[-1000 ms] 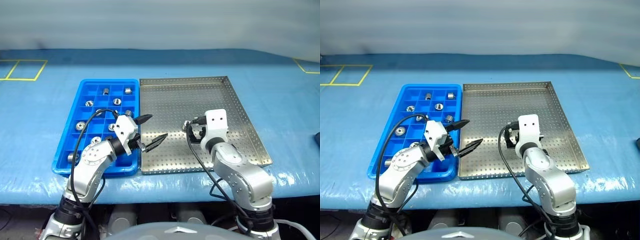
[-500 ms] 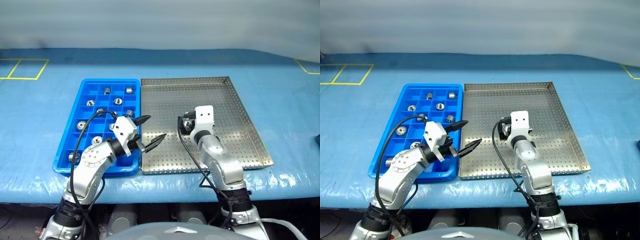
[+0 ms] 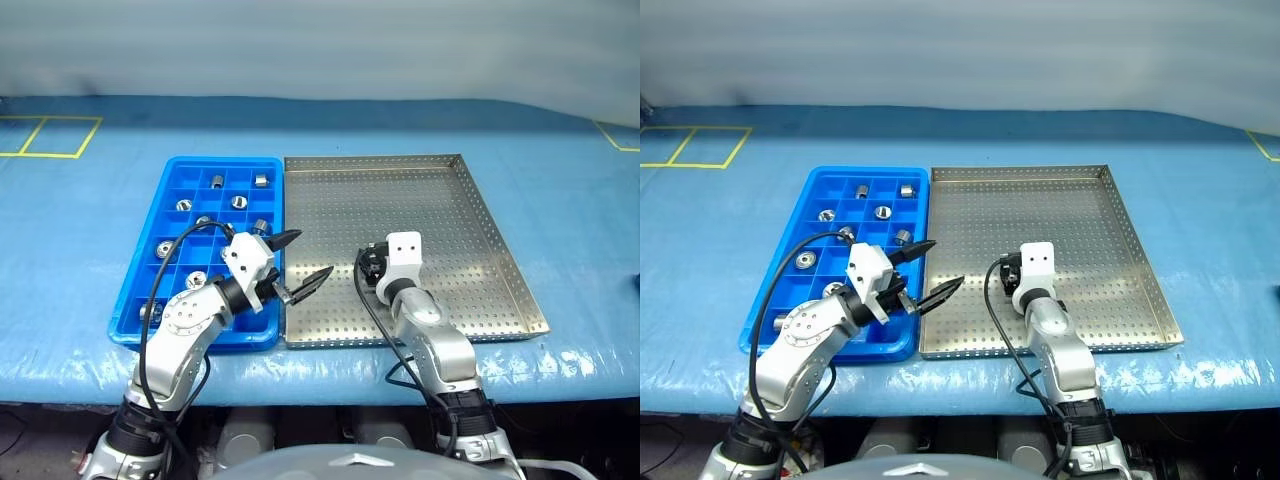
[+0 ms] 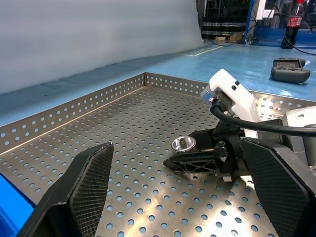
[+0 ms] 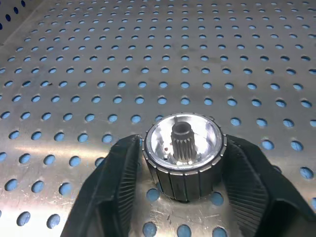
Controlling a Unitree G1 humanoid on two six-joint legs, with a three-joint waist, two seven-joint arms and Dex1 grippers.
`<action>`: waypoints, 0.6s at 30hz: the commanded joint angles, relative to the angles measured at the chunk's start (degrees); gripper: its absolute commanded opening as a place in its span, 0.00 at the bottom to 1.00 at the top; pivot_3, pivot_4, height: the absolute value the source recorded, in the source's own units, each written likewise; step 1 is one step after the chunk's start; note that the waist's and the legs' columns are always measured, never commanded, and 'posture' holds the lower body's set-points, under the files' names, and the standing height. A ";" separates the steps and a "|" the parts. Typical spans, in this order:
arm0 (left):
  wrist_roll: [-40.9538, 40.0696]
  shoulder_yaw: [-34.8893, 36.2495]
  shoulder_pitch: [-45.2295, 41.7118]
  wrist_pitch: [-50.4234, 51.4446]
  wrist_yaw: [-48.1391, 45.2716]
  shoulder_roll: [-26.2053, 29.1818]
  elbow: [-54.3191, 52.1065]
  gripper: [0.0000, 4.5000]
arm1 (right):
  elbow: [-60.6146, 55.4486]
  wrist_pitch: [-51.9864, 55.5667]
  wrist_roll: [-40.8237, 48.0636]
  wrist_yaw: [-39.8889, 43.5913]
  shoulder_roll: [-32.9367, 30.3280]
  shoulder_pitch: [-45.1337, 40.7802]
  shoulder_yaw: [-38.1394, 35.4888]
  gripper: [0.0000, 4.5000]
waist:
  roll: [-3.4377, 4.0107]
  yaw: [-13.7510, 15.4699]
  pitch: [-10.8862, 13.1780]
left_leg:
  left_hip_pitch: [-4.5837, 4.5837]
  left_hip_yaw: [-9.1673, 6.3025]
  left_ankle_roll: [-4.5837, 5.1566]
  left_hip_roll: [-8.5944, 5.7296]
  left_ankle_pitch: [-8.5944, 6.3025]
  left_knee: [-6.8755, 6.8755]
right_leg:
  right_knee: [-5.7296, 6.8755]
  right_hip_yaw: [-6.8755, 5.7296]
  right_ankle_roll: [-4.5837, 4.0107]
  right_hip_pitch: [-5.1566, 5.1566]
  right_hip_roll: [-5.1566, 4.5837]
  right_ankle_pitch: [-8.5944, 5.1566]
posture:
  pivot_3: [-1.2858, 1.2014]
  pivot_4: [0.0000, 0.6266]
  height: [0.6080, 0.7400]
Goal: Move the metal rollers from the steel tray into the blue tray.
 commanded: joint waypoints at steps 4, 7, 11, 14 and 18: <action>0.86 1.54 1.49 -1.93 2.70 -0.62 -3.35 1.00 | -10.48 3.49 -0.63 2.47 -1.34 0.26 2.13 0.38 | 0.01 0.33 0.01 | 0.00 0.00 0.00 0.02 0.00 0.00 | 0.01 0.00 0.00 -0.01 0.00 0.00 | 0.58 0.24 1.00; 1.36 2.75 2.91 -2.77 4.33 -0.59 -4.22 1.00 | -15.44 7.94 -1.15 4.66 -4.06 -2.33 4.19 0.38 | 0.01 0.77 0.01 | 0.00 -0.01 0.00 0.03 0.00 0.01 | 0.02 -0.01 0.00 -0.01 0.00 -0.01 | 0.59 0.24 1.00; 1.25 4.65 5.49 -3.05 6.26 -0.54 -6.14 1.00 | -20.99 15.28 -0.09 8.68 -7.10 -7.59 6.90 0.38 | 0.01 1.59 0.01 | 0.00 -0.01 0.00 0.02 0.00 0.02 | 0.02 -0.02 0.00 0.00 -0.01 -0.01 | 0.61 0.24 1.00; 1.17 6.72 7.73 -3.17 7.59 -0.39 -7.99 1.00 | -22.77 19.46 0.48 11.54 -8.43 -11.79 9.45 0.38 | 0.01 2.38 0.01 | 0.00 -0.05 0.00 0.02 0.00 0.00 | 0.01 -0.08 -0.05 -0.01 0.00 -0.03 | 0.62 0.24 1.00; 1.36 10.42 11.37 -3.77 10.25 -0.82 -10.97 1.00 | -21.89 21.17 1.43 14.40 -7.43 -16.19 13.45 0.38 | 0.00 3.66 0.01 | -0.03 -0.13 0.00 0.00 0.00 -0.06 | 0.01 -0.19 -0.12 -0.01 -0.01 -0.04 | 0.65 0.24 1.00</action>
